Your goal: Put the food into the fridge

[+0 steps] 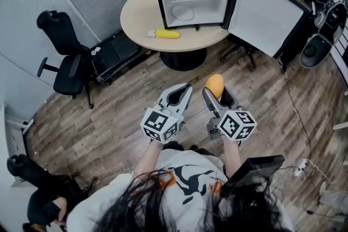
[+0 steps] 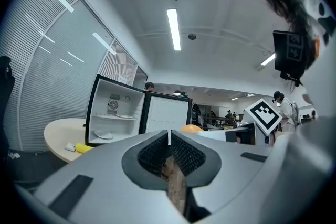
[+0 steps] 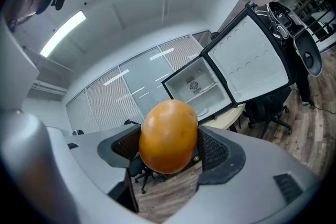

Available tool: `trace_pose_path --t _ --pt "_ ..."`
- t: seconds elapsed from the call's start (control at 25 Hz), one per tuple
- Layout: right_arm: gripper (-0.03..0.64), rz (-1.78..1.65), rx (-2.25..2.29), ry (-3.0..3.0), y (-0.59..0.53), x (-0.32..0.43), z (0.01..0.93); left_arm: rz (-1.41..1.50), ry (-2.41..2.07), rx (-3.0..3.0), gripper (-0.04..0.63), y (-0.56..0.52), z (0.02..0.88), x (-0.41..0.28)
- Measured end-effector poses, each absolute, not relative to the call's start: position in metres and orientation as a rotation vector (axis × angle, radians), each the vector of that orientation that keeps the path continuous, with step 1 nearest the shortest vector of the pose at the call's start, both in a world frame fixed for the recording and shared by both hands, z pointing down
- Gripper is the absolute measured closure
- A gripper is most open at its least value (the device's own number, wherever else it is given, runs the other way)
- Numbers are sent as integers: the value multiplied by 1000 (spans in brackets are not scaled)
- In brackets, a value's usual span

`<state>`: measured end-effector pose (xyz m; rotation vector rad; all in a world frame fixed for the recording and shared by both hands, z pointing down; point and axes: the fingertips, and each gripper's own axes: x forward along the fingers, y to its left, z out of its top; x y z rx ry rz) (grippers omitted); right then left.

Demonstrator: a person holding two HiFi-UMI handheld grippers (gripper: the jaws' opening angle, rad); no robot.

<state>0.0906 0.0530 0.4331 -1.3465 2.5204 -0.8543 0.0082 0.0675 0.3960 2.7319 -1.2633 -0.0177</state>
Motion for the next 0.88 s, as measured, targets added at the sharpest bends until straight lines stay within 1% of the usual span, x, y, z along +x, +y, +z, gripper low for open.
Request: trace_pose_path --t 0.44,0.88 --pt "270 -893 -1284 2538 37 91 442 49 -1260 2712 583 61 410 20" --pt "270 -935 -1308 2528 -22 83 458 71 -1213 2707 583 -3 429 14"
